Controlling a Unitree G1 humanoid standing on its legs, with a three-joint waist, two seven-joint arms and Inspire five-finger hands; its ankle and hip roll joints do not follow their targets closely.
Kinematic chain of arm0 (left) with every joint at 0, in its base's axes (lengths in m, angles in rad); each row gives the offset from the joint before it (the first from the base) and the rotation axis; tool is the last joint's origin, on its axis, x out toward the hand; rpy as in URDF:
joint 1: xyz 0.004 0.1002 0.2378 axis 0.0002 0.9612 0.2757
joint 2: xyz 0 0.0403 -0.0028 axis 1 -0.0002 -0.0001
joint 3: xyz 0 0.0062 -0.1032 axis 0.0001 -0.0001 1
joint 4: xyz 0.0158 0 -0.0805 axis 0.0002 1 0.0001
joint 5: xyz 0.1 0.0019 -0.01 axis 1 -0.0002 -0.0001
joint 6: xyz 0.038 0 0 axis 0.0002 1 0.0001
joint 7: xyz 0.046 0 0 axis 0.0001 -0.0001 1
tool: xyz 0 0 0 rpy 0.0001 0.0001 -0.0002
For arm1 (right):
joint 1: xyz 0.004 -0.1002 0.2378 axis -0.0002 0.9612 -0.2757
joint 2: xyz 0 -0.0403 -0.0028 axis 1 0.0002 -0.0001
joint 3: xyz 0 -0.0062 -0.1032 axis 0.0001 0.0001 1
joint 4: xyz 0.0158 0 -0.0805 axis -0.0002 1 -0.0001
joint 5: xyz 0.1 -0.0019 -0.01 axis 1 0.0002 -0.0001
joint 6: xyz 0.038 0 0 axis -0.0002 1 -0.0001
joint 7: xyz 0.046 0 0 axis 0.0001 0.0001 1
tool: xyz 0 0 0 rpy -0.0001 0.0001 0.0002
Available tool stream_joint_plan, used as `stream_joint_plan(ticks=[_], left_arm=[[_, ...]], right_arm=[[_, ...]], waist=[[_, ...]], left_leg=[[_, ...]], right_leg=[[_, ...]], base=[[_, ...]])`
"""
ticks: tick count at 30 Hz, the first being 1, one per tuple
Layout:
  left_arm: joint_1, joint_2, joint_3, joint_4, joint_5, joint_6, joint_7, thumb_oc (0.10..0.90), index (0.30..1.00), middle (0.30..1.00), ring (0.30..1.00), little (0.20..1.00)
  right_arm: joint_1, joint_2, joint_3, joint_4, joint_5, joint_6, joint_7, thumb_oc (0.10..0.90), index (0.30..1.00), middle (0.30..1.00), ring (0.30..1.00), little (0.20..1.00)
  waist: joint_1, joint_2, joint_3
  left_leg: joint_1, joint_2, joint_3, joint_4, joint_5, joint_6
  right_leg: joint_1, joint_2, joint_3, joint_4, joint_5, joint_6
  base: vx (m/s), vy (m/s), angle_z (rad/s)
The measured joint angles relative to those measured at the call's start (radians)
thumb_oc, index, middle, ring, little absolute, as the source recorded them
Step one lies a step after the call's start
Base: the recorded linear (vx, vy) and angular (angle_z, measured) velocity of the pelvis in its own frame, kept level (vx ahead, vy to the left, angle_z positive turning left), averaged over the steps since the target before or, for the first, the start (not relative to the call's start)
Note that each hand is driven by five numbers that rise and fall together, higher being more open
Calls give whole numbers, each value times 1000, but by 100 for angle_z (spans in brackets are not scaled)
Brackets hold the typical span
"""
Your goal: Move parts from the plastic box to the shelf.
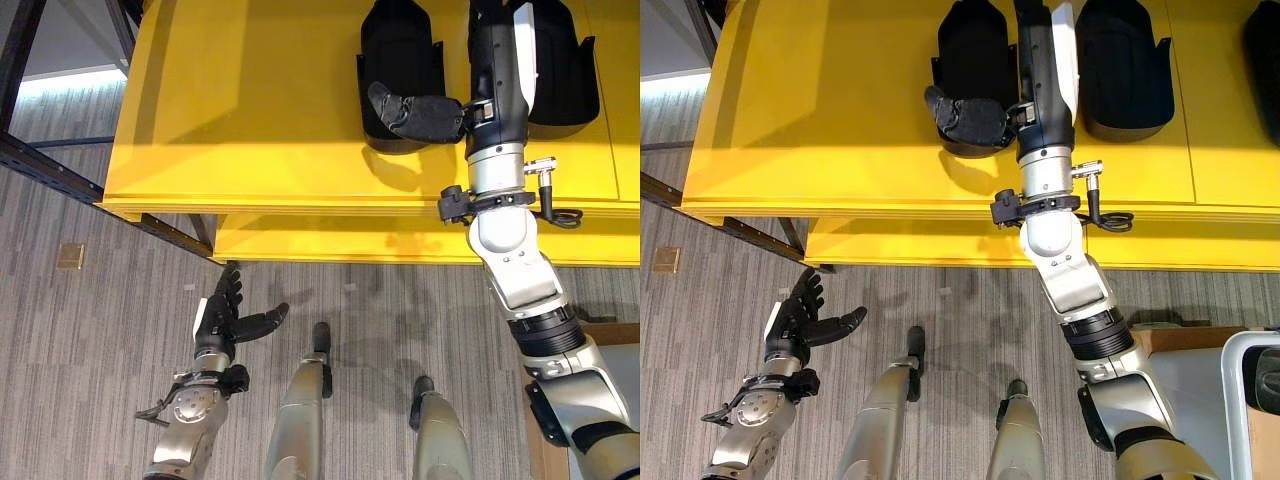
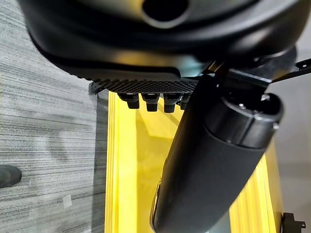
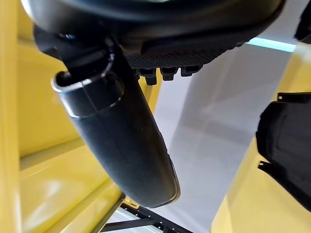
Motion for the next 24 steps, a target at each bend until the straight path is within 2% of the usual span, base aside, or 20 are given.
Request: stream_joint_plan(ticks=[8,10,13,14,21,24], left_arm=[[17,-2,6,-5,5,0,1,900,1000,1000,1000,1000],[37,-6,39,-11,8,-1,3,900,1000,1000,1000,1000],[65,-15,58,-13,27,2,5,900,1000,1000,1000,1000],[70,-19,62,-11,40,2,7,900,1000,1000,1000,1000],[104,-49,86,-23,48,2,4,900,1000,1000,1000,1000],[132,-54,108,-24,48,3,0,900,1000,1000,1000,1000]], right_arm=[[186,-31,-1,-89,-59,2,47,900,1000,1000,1000,1000],[285,-39,-17,-123,-97,4,70,900,1000,1000,1000,1000],[472,-42,-72,-196,-176,10,108,900,1000,1000,1000,1000],[493,-46,-74,-196,-198,11,115,900,1000,1000,1000,1000],[673,-108,-182,-286,-334,35,154,900,1000,1000,1000,1000],[679,-137,-205,-322,-370,35,174,900,1000,1000,1000,1000]], waist=[[-9,-9,1],[-27,-37,-8],[-45,-57,-10],[-55,-58,-10],[-59,-61,-8],[-80,-71,-9]], left_leg=[[-5,1,0,5,-4,1],[-24,6,-1,9,-6,-1],[-33,10,2,18,-15,0],[-33,10,4,19,-16,0],[-33,15,6,17,-18,-1],[-33,16,10,18,-19,-1]], right_leg=[[-2,1,0,-3,0,0],[-18,6,0,-2,0,0],[-22,8,2,-10,1,0],[-22,9,4,-10,2,2],[-22,11,5,-15,3,2],[-22,12,6,-16,4,4]], base=[[0,0,0],[-5,8,-2],[-4,12,-5],[2,2,-4],[0,0,0],[0,0,0]])
